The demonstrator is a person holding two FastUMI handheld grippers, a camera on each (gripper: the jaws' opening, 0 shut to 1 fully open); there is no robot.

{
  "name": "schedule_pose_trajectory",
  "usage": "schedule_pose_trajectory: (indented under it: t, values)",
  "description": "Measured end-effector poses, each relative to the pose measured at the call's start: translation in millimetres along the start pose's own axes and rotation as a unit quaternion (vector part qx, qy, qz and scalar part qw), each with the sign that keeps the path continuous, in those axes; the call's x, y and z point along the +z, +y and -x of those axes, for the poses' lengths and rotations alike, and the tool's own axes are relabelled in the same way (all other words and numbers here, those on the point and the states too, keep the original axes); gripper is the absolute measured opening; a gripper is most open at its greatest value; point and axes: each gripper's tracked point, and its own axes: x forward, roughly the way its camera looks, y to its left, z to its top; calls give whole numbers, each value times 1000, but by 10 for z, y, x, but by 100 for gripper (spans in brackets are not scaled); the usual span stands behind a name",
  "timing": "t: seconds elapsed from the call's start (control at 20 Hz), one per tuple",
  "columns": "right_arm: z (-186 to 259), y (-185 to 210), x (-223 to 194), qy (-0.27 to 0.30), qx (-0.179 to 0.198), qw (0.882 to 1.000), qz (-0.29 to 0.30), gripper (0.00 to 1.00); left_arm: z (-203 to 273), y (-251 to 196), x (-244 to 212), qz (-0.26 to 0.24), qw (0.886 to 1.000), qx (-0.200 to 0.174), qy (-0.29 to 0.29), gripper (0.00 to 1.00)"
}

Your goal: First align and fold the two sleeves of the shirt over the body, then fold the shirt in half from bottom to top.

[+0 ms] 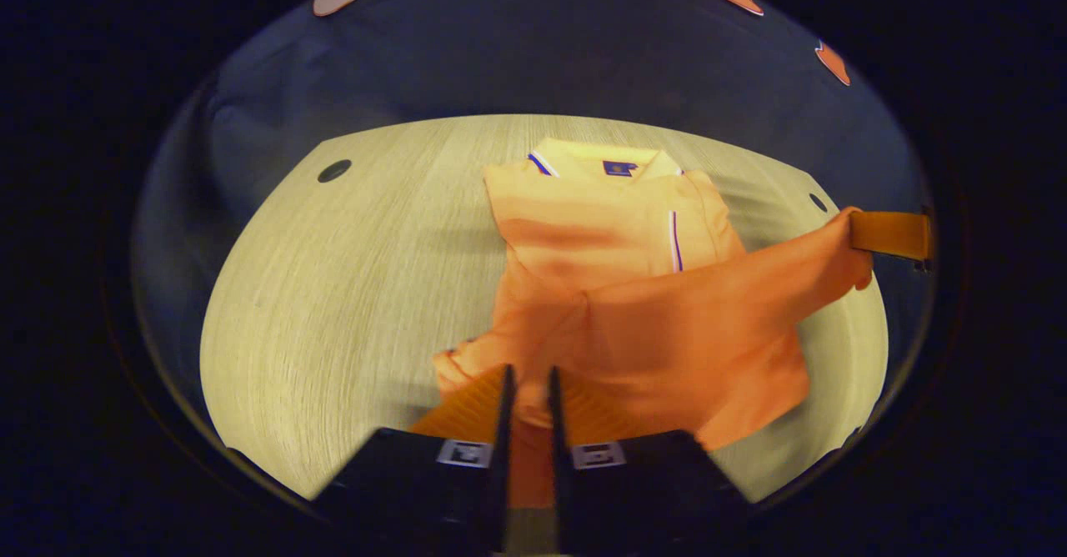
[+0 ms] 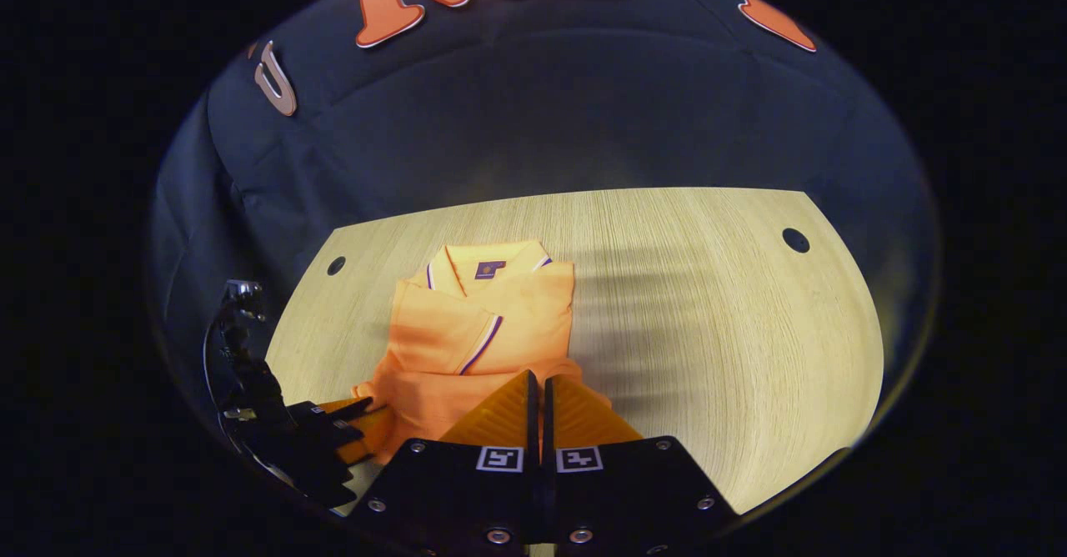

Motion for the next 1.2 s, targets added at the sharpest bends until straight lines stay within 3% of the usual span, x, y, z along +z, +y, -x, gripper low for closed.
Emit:
schedule_pose_trajectory:
  t: [0.05, 0.1, 0.3, 0.65, 0.85, 1.2]
  values:
    - [-9, -9, -11, 1, -1, 1000, -2, 0, 37, -32, -30, 14, 1000, -9, 14, 5]
    - [-12, -9, -23, 1, -2, 1000, -4, 0, 42, -35, -49, 13, 1000, -16, 11, 1]
    - [-8, 20, 29, -6, 4, 1000, -15, 0, 113, 17, 151, 19, 999, -27, 1, 1]
    - [-90, 2, 344, -27, -7, 999, -18, 0, 139, 59, 977, 35, 997, -42, -48, 1]
    - [-319, -19, 562, -30, -12, 999, -16, 0, -6, 54, 1353, 44, 996, -53, -56, 1]
    - [-892, -59, 827, -25, -24, 999, -3, 1, -447, 170, 1746, 35, 998, -35, -48, 1]
